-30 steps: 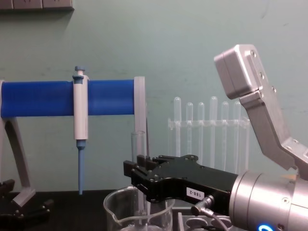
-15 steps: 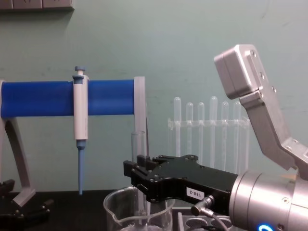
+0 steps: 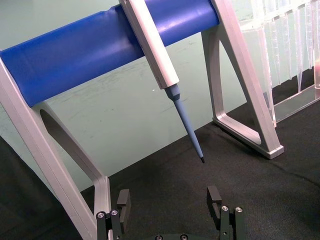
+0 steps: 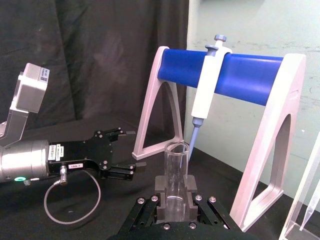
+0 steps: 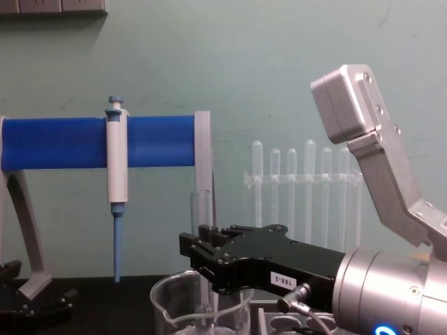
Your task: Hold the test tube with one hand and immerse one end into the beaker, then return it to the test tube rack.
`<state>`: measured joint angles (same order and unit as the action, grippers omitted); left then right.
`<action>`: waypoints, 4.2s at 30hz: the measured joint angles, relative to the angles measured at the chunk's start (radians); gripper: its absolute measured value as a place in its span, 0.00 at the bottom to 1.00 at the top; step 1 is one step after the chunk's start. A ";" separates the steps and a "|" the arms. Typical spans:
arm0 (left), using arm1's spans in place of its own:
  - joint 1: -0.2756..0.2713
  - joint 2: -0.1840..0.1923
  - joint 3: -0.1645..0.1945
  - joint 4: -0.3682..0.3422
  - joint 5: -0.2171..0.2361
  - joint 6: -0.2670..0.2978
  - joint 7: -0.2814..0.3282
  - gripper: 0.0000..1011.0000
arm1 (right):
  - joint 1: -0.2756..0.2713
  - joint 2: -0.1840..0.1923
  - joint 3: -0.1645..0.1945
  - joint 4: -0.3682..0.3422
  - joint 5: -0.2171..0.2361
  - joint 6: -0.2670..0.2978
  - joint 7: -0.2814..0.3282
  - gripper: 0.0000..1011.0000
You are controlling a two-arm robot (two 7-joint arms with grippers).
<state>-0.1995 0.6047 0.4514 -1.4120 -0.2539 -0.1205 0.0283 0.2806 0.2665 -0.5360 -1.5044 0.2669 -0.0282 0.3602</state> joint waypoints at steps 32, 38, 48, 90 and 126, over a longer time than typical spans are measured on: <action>0.000 0.000 0.000 0.000 0.000 0.000 0.000 0.99 | 0.000 0.000 0.000 0.000 0.000 0.000 0.000 0.23; 0.000 0.000 0.000 0.000 0.000 0.000 0.000 0.99 | 0.000 0.000 0.000 0.000 0.000 0.000 0.000 0.23; 0.000 0.000 0.000 0.000 0.000 0.000 0.000 0.99 | 0.000 0.000 0.000 0.000 0.000 0.000 0.000 0.23; 0.000 0.000 0.000 0.000 0.000 0.000 0.000 0.99 | 0.008 0.021 0.071 -0.284 0.009 0.127 0.011 0.23; 0.000 0.000 0.000 0.000 0.000 0.000 0.000 0.99 | -0.251 0.143 0.242 -0.343 0.001 0.098 -0.057 0.23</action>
<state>-0.1995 0.6047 0.4514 -1.4120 -0.2539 -0.1205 0.0283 0.0291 0.4097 -0.2939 -1.8476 0.2683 0.0701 0.3034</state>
